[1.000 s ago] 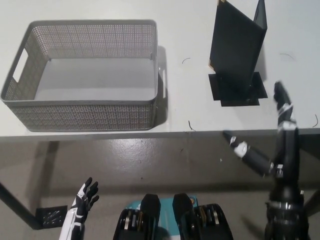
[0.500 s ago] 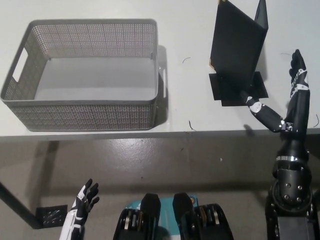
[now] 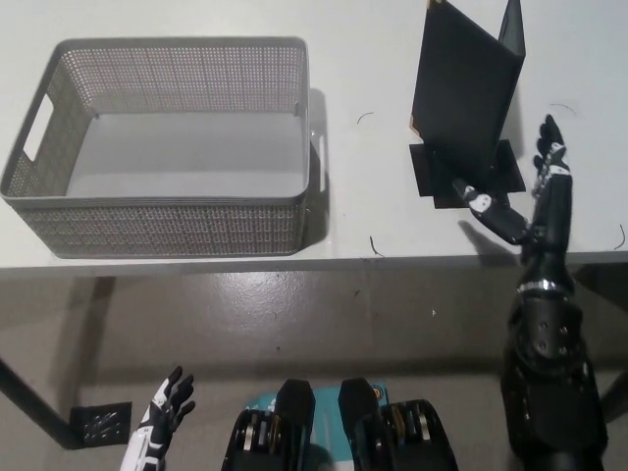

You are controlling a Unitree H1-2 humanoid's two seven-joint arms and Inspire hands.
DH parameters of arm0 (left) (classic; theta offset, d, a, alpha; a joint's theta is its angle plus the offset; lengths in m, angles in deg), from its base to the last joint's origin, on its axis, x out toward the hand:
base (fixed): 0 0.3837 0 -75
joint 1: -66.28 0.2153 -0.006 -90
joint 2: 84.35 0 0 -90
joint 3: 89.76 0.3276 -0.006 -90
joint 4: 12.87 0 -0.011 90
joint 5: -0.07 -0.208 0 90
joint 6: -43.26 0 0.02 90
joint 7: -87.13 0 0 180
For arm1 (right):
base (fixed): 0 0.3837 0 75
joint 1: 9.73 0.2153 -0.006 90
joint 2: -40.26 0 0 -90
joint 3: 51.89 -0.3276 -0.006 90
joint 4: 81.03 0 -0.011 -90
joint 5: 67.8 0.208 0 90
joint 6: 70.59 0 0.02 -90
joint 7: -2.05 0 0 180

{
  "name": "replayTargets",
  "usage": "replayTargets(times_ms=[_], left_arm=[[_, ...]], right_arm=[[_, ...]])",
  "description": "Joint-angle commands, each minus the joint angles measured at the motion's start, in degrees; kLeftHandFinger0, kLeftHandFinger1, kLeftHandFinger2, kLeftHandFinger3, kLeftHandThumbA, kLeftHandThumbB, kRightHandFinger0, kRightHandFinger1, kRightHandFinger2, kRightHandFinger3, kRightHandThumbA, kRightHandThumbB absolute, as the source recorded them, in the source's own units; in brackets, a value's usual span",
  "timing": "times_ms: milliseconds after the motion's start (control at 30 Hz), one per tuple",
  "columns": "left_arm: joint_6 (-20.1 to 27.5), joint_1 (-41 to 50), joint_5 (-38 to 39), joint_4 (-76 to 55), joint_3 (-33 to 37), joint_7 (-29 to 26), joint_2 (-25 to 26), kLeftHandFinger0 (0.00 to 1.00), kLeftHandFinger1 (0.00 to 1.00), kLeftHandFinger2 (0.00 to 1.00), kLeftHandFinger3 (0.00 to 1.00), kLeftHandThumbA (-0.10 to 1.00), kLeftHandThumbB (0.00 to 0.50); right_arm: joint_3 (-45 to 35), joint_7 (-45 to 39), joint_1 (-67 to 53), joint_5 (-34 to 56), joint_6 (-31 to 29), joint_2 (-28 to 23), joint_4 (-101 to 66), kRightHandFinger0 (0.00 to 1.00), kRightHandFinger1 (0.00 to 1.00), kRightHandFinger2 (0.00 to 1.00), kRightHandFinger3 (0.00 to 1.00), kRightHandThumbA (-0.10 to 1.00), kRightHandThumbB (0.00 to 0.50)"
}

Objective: A notebook is kept standing on the table on the right hand side and a container is kept on the left hand side and the robot uses its right hand to grab the notebook and places it in the container

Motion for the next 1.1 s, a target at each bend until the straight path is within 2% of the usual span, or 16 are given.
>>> replayTargets(times_ms=[0,100,233,567,700,733,767,800,833,867,900,933,967,1000,1033,1067], left_arm=[[2.89,0.44,-0.92,-0.44,0.72,0.03,0.27,1.00,1.00,1.00,1.00,1.00,0.220],[2.89,0.61,-1.01,-0.34,0.78,0.05,0.41,1.00,1.00,1.00,1.00,1.00,0.223],[2.89,0.99,-0.35,-0.46,0.86,0.53,0.45,1.00,1.00,1.00,1.00,1.00,0.232],[2.89,1.19,0.46,-0.58,0.56,0.95,0.59,1.00,1.00,1.00,1.00,1.00,0.256],[2.89,1.33,1.22,-0.34,0.30,1.50,0.73,1.00,1.00,1.00,1.00,1.00,0.272],[2.89,1.30,1.23,-0.19,0.24,1.48,0.67,1.00,1.00,1.00,1.00,1.00,0.277],[2.89,1.34,1.23,-0.10,0.21,1.48,0.59,1.00,1.00,1.00,1.00,1.00,0.272],[2.89,1.41,1.32,-0.16,0.18,1.57,0.56,1.00,1.00,1.00,1.00,1.00,0.264],[2.89,1.45,1.42,-0.16,0.19,1.71,0.51,1.00,1.00,1.00,1.00,1.00,0.262],[2.89,1.55,1.43,-0.35,0.22,1.80,0.48,1.00,1.00,1.00,1.00,1.00,0.248],[2.89,1.67,1.38,-0.52,0.25,1.79,0.41,1.00,1.00,1.00,1.00,1.00,0.246],[2.89,2.03,1.51,-0.86,0.26,1.94,0.48,1.00,1.00,1.00,1.00,1.00,0.240],[2.89,2.18,1.50,-0.87,0.31,2.01,0.47,1.00,1.00,1.00,1.00,1.00,0.240],[2.89,2.44,2.02,-0.81,0.23,2.38,0.47,1.00,1.00,1.00,1.00,1.00,0.233],[2.89,2.54,2.10,-0.69,0.24,2.48,0.39,1.00,1.00,1.00,1.00,1.00,0.240],[2.89,2.45,2.20,-0.37,0.21,2.63,0.47,1.00,1.00,1.00,1.00,1.00,0.241]], right_arm=[[-0.63,0.76,6.82,3.76,-1.64,-0.85,4.02,1.00,1.00,1.00,1.00,1.00,0.454],[-0.61,1.19,9.73,4.11,-1.20,-1.28,7.52,1.00,1.00,1.00,1.00,1.00,0.474],[-1.05,1.03,11.94,5.65,-0.74,-1.60,10.38,1.00,1.00,1.00,1.00,1.00,0.426],[-6.38,2.15,27.22,12.14,-2.56,-6.71,37.20,1.00,1.00,1.00,1.00,1.00,0.478],[-9.83,0.21,33.89,15.66,-2.94,-9.74,48.53,1.00,1.00,1.00,1.00,0.99,0.446],[-12.23,1.30,35.30,17.90,-2.34,-9.97,50.31,1.00,1.00,1.00,1.00,0.89,0.487],[-14.17,2.97,36.33,19.55,-1.90,-10.09,51.55,1.00,1.00,1.00,1.00,0.71,0.497],[-15.65,5.80,37.45,20.31,-0.96,-10.20,52.66,1.00,1.00,1.00,1.00,0.56,0.429],[-15.90,7.29,38.03,19.86,-0.07,-10.42,53.42,1.00,1.00,1.00,1.00,0.53,0.436],[-14.59,9.16,38.31,18.06,1.64,-10.62,53.85,0.68,0.66,0.79,1.00,0.33,0.375],[-14.49,11.20,38.34,17.83,1.10,-10.44,54.15,0.17,0.21,0.38,0.59,0.03,0.316],[-14.35,11.93,37.82,17.78,-0.60,-9.93,53.99,0.01,0.01,0.07,0.17,-0.09,0.251],[-14.25,12.11,37.63,17.88,-0.85,-9.92,54.04,0.00,0.00,0.12,0.18,-0.10,0.250],[-13.54,10.90,36.39,17.50,-4.29,-9.26,53.59,0.00,0.00,0.22,0.12,-0.10,0.163],[-12.94,10.73,35.81,17.10,-5.32,-9.15,53.46,0.00,0.03,0.43,0.34,-0.10,0.165],[-12.26,10.49,35.17,16.64,-6.61,-8.88,53.26,0.00,0.06,0.52,0.47,-0.10,0.158]])
